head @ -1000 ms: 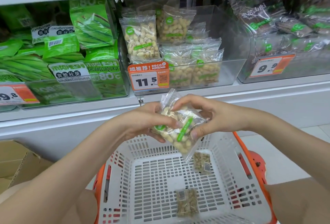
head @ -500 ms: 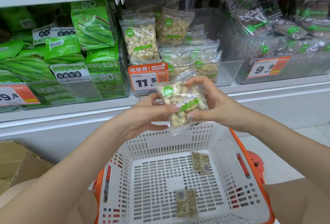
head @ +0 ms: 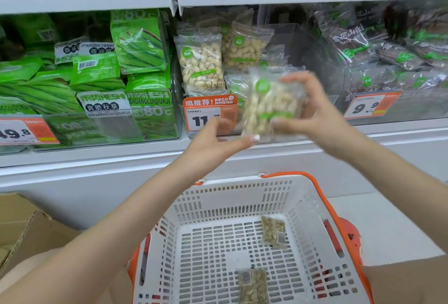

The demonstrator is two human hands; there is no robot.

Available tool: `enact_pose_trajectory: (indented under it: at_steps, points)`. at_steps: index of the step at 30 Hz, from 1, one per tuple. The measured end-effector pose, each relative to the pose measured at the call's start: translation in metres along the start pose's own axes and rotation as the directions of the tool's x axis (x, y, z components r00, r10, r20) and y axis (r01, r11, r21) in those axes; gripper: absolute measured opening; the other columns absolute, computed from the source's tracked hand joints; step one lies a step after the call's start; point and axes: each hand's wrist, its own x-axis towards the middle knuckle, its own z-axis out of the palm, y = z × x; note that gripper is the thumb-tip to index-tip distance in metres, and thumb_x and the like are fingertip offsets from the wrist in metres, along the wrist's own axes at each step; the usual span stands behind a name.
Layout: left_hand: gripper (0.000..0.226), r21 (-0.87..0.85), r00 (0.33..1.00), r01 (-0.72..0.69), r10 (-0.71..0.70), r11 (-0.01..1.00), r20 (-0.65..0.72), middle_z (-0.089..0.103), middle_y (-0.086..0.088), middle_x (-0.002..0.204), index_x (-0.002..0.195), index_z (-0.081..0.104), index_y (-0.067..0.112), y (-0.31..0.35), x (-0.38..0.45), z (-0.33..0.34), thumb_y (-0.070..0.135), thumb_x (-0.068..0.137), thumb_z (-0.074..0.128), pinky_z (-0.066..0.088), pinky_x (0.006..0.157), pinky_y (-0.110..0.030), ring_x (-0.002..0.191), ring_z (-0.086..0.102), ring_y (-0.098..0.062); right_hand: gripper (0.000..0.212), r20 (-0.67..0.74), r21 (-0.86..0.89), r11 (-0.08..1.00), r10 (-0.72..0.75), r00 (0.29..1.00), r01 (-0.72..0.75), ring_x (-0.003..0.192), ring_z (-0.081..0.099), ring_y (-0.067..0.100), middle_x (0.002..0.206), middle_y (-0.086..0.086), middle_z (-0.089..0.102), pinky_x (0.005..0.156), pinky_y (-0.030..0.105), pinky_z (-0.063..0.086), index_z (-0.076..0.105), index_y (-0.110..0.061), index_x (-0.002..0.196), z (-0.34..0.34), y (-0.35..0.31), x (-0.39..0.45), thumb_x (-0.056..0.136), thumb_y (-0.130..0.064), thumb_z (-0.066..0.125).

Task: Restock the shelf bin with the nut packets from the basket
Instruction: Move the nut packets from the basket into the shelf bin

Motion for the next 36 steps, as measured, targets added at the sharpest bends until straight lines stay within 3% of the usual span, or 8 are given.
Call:
enact_pose_trajectory:
  at_steps: [5,7,10,13,17,26,30,36]
  points:
    - [0.048,0.227,0.982,-0.059,0.097,0.972,-0.160,0.047,0.006,0.113,0.109,0.048,0.021,-0.005,0.013,-0.013,0.042,0.074,0.076,0.038,0.088,-0.024,0.112,0.049,-0.013,0.060,-0.137,-0.255,0.960,-0.149,0.979,0.111,0.095,0.065,0.012,0.130,0.020,0.052,0.072,0.026,0.057,0.042,-0.033,0.112,-0.036,-0.012,0.077,0.075,0.000,0.077]
    - [0.046,0.239,0.982,-0.056,0.098,0.969,-0.164,0.046,0.006,0.111,0.107,0.048,0.022,-0.007,0.017,-0.014,0.040,0.075,0.076,0.036,0.085,-0.022,0.111,0.049,-0.013,0.059,-0.136,-0.313,0.943,-0.165,0.977,0.115,0.089,0.061,0.001,0.127,0.012,0.052,0.070,0.022,0.054,0.043,-0.035,0.112,-0.039,-0.005,0.107,0.075,-0.005,0.078]
    - [0.045,0.256,0.980,-0.056,0.102,0.965,-0.170,0.046,0.006,0.110,0.105,0.047,0.023,-0.007,0.022,-0.013,0.039,0.075,0.076,0.036,0.083,-0.022,0.108,0.048,-0.012,0.060,-0.075,-0.331,0.940,-0.114,0.991,0.083,0.096,0.062,0.004,0.122,-0.003,0.053,0.077,0.031,0.056,0.046,-0.035,0.115,-0.036,0.009,0.139,0.073,-0.009,0.080]
    - [0.044,0.222,0.979,-0.065,0.106,0.973,-0.176,0.049,0.005,0.113,0.103,0.048,0.023,-0.007,0.026,-0.013,0.038,0.073,0.077,0.037,0.086,-0.021,0.108,0.048,-0.011,0.061,0.004,-0.355,0.933,-0.058,0.998,0.056,0.080,0.060,-0.004,0.111,-0.008,0.053,0.067,0.020,0.053,0.043,-0.026,0.122,-0.031,0.018,0.159,0.076,-0.003,0.077]
    - [0.047,0.219,0.980,-0.048,0.088,0.975,-0.177,0.047,0.004,0.114,0.107,0.050,0.023,-0.007,0.028,-0.014,0.038,0.073,0.077,0.037,0.087,-0.021,0.108,0.047,-0.011,0.069,0.007,-0.455,0.887,-0.087,0.996,0.080,0.112,0.055,0.011,0.123,-0.007,0.049,0.096,0.024,0.047,0.039,-0.024,0.129,-0.025,0.026,0.171,0.074,-0.017,0.081]
    - [0.046,0.224,0.985,-0.050,0.086,0.973,-0.153,0.045,0.003,0.118,0.106,0.048,0.024,-0.006,0.025,-0.015,0.039,0.074,0.077,0.034,0.084,-0.020,0.108,0.046,-0.011,0.068,0.089,-0.577,0.807,-0.091,0.992,0.126,0.130,0.032,0.015,0.138,-0.014,0.035,0.107,0.032,0.033,0.034,-0.041,0.128,-0.026,0.031,0.163,0.079,-0.023,0.077]
    - [0.045,0.234,0.984,-0.057,0.095,0.971,-0.153,0.046,0.003,0.118,0.104,0.047,0.026,-0.008,0.025,-0.016,0.038,0.073,0.077,0.035,0.084,-0.021,0.107,0.047,-0.010,0.073,0.080,-0.592,0.790,-0.136,0.987,0.157,0.125,0.039,0.013,0.139,-0.018,0.036,0.107,0.031,0.034,0.034,-0.044,0.132,-0.027,0.032,0.155,0.078,-0.022,0.078]
    - [0.048,0.282,0.980,-0.058,0.109,0.958,-0.169,0.045,0.001,0.117,0.107,0.048,0.022,-0.011,0.022,-0.018,0.039,0.072,0.077,0.039,0.093,-0.026,0.108,0.047,-0.014,0.074,0.007,-0.565,0.819,-0.118,0.993,0.101,0.088,0.047,-0.013,0.120,-0.030,0.044,0.089,0.023,0.048,0.041,-0.041,0.131,-0.032,0.030,0.155,0.075,-0.014,0.080]
